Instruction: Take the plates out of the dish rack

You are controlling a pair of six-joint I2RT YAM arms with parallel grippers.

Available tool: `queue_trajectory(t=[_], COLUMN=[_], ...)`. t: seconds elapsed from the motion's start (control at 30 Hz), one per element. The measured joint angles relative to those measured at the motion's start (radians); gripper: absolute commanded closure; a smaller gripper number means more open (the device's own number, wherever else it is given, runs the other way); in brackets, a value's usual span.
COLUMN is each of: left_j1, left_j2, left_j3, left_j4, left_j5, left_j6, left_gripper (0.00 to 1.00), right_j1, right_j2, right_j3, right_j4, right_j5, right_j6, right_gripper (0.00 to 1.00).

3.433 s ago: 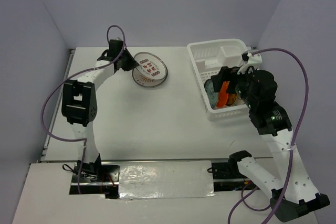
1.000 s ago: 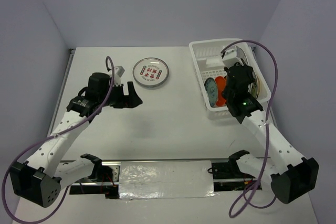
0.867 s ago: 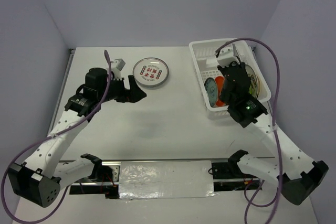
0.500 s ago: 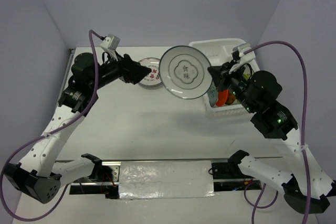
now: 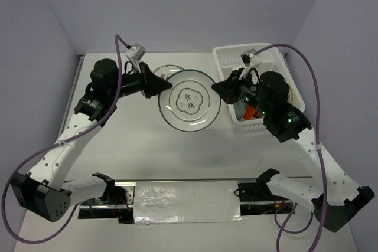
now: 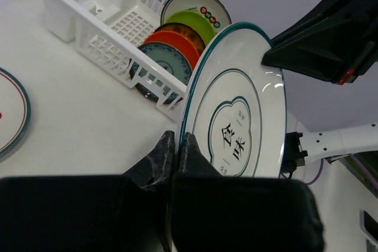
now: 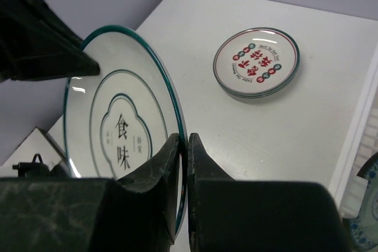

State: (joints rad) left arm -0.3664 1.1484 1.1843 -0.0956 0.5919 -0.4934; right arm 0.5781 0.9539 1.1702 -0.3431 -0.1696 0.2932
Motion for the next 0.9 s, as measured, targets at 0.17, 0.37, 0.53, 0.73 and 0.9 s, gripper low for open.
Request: queue_trajectory(t=[0.17, 0.37, 0.53, 0.73, 0.9], left_j1=[0.001, -0.019, 0.033, 0.183, 0.228], left_j2=[0.014, 0.092, 0.305, 0.607, 0.851], left_j3=[-0.014, 0.004, 0.123, 0.263, 0.432], left_j4=[0.043, 0.015, -0.139, -0.151, -0.153], left_j5=[0.032, -0.115, -0.402, -0.542, -0.573], left_j6=[-0.029, -0.106, -0.206, -0.299, -0.325], left_gripper=[1.00, 1.00, 1.00, 1.00, 0.92], right_j1=[-0.056, -0.199, -0.257, -0.258, -0.258], right_j2=[0.020, 0.075, 0.030, -0.154, -0.260], right_j3=[0.002, -0.018, -0.041, -0.068, -0.079], right_j4=[0.008, 0.057, 0.029, -0.050, -0.102], right_j5=[-0.001, -0.066, 0.131, 0.264, 0.317], right_j6=[0.006, 0.050, 0.021, -0.057, -0.113], right_gripper=[0.95, 0.00, 0.00, 0.00, 0.00])
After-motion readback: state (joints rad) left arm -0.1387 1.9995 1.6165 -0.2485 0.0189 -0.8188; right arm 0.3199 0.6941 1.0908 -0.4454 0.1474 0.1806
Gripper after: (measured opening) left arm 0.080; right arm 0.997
